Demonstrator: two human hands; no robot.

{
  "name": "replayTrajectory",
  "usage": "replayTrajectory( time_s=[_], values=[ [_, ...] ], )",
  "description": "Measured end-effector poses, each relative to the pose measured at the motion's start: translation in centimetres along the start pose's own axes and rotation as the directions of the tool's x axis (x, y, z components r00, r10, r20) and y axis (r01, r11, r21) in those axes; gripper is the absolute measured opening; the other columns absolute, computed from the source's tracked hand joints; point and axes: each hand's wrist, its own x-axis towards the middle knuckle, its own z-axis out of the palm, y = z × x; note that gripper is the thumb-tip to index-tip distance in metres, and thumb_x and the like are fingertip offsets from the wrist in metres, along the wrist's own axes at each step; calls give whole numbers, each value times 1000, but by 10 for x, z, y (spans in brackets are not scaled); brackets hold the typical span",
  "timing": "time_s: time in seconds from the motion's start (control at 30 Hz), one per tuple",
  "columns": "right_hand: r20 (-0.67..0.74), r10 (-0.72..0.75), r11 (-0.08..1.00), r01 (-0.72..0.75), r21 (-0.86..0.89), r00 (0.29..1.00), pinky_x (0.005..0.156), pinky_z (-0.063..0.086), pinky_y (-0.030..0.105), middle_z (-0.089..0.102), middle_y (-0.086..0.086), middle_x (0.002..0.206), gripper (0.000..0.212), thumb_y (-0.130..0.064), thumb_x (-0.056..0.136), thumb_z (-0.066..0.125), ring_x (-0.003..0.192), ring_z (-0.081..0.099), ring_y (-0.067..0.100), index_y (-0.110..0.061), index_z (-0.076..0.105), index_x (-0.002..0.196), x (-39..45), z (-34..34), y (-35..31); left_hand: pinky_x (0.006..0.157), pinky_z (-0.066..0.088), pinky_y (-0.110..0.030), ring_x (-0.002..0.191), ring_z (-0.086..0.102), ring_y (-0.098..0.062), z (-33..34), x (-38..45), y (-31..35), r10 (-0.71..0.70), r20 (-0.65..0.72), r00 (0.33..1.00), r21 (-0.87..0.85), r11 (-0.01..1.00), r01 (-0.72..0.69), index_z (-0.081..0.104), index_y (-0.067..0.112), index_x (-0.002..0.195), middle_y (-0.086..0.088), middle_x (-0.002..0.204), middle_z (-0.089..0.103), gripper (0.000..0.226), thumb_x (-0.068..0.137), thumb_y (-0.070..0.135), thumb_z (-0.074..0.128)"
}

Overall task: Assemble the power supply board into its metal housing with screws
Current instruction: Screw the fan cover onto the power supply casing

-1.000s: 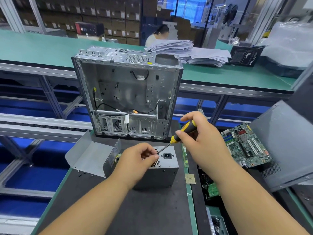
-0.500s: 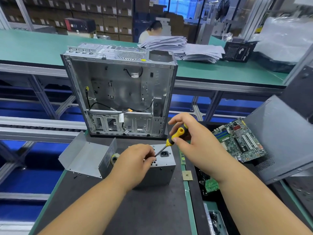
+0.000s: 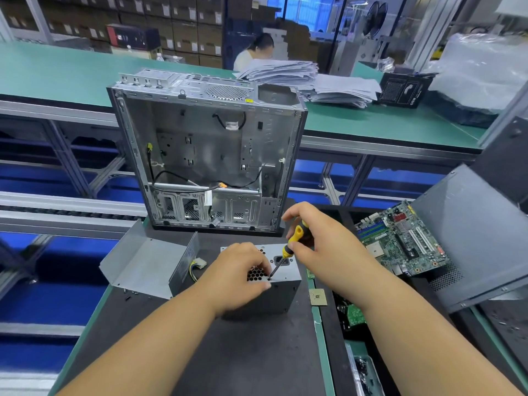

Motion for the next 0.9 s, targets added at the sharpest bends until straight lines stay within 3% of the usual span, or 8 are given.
replayTrajectory(
  time_s=[0.27, 0.47, 0.6, 0.8, 0.9],
  values=[
    [64, -36, 992, 44, -121, 997, 64, 47, 24, 54, -14, 90, 36, -18, 94, 58, 77, 57, 5, -42, 43, 117, 8, 2, -9, 85, 42, -22, 94, 50, -3, 1, 8, -5, -15, 20, 1000, -104, 994, 17, 68, 33, 80, 15, 89, 56, 13, 76, 28, 78],
    [184, -82, 972, 119, -202, 980, 78, 51, 37, 51, -14, 104, 31, -14, 94, 59, 88, 57, 13, -36, 46, 112, 17, 2, -25, 77, 38, -17, 88, 47, 1, 4, 8, -8, 3, 3, 1000, -121, 993, -2, 61, 35, 75, 15, 84, 52, 21, 73, 29, 81],
    [241, -78, 939, 153, -310, 967, 71, 50, 36, 50, -8, 101, 24, -12, 93, 58, 82, 56, 16, -31, 44, 98, 23, -2, -33, 85, 46, -31, 95, 51, -7, 6, 8, -8, -37, 9, 999, -156, 987, 38, 62, 37, 73, 13, 88, 57, 20, 73, 30, 81],
    [188, -44, 874, 129, -469, 981, 68, 48, 34, 56, -7, 90, 15, -33, 90, 65, 83, 55, 17, -24, 53, 91, 31, -5, -38, 88, 47, -38, 98, 55, -10, 8, 9, -7, -54, -13, 998, -205, 978, 50, 64, 41, 70, 13, 89, 61, 22, 73, 28, 81],
    [115, -2, 846, 63, -530, 993, 53, 34, 29, 52, -7, 75, 24, -45, 89, 64, 77, 52, 17, -25, 50, 85, 33, -1, -37, 88, 47, -35, 99, 54, -8, 9, 8, -7, -54, -24, 998, -196, 979, 49, 61, 44, 68, 14, 89, 61, 25, 74, 28, 80]
  ],
)
